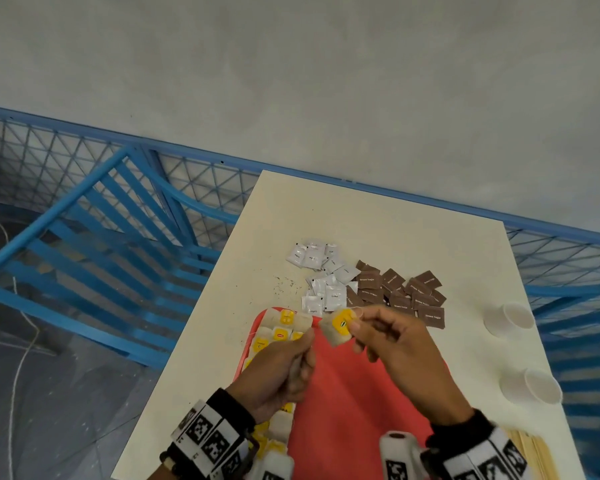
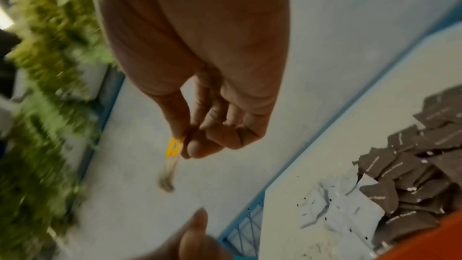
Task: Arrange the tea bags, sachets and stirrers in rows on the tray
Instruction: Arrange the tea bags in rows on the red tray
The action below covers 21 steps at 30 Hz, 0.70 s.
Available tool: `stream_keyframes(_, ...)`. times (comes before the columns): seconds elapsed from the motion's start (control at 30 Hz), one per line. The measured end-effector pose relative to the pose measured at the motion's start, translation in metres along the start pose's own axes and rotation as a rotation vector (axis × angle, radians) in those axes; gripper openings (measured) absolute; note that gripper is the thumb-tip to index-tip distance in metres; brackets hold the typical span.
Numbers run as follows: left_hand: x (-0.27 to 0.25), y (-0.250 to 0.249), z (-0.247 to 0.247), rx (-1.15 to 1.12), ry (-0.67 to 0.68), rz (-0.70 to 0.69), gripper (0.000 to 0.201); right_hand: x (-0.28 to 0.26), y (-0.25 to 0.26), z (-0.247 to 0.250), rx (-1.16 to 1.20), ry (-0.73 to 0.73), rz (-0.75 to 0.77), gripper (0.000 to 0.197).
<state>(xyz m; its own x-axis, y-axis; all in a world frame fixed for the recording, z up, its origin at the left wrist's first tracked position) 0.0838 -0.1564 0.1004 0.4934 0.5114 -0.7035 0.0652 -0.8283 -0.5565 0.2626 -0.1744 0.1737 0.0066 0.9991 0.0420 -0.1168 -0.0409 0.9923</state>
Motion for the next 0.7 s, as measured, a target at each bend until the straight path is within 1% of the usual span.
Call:
stream_keyframes(0.07,-0.007,-0.015,0.001,0.131,-0.113,-0.135,0.044,0.004,0.007,0.004,-0.074,0.044,0.014,0.009)
stream_keyframes(0.1,-0.012,-0.024,0.000,0.186,-0.147,-0.228,0.042,0.006,0.010,0.005,-0.119,0.066,0.034,0.009)
stream_keyframes(0.17,-0.024,-0.043,-0.004,0.305,-0.187,-0.430,0.027,0.009,0.014,0.005,-0.170,0.103,0.047,0.010)
stream_keyframes(0.2,-0.029,-0.051,-0.008,0.374,-0.181,-0.520,0.023,0.011,0.015,0.004,-0.179,0.121,0.057,0.008)
stream_keyframes(0.23,-0.032,-0.056,-0.011,0.449,-0.150,-0.586,0.024,0.012,0.016,0.002,-0.190,0.131,0.073,0.006)
stream_keyframes(0.27,-0.034,-0.058,-0.013,0.513,-0.109,-0.620,0.026,0.014,0.019,-0.001,-0.204,0.124,0.094,0.005)
stream_keyframes(0.33,-0.035,-0.059,-0.010,0.590,-0.090,-0.651,0.026,0.017,0.023,-0.006,-0.245,0.071,0.148,0.004)
stream_keyframes(0.4,-0.036,-0.061,-0.004,0.612,-0.128,-0.659,0.025,0.020,0.026,-0.013,-0.286,0.038,0.194,0.004)
stream_keyframes(0.43,-0.037,-0.062,0.001,0.597,-0.135,-0.661,0.022,0.023,0.026,-0.018,-0.317,0.045,0.218,0.004)
stream_keyframes(0.5,-0.040,-0.063,0.011,0.591,-0.121,-0.677,0.020,0.028,0.027,-0.029,-0.375,0.086,0.255,0.004)
stream_keyframes(0.53,-0.040,-0.063,0.016,0.606,-0.119,-0.686,0.023,0.030,0.028,-0.036,-0.388,0.113,0.264,0.004)
stream_keyframes(0.6,-0.041,-0.061,0.027,0.649,-0.141,-0.691,0.030,0.034,0.029,-0.049,-0.419,0.180,0.273,0.004)
stream_keyframes(0.7,-0.039,-0.048,0.051,0.648,-0.197,-0.667,0.029,0.038,0.020,-0.068,-0.508,0.277,0.268,0.003)
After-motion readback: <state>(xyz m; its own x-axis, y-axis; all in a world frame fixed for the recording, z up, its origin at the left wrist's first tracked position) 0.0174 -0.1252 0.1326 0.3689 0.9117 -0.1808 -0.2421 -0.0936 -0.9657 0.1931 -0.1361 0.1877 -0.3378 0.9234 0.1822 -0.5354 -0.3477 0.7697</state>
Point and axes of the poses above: each hand's wrist, its own x-axis towards the middle knuckle, its own z-axis out of the back of the hand, y = z × x, the point moved 3 cm from there along x, towards the middle knuckle, and after that the axes turned 10 degrees about z, right-handed, at the moved point
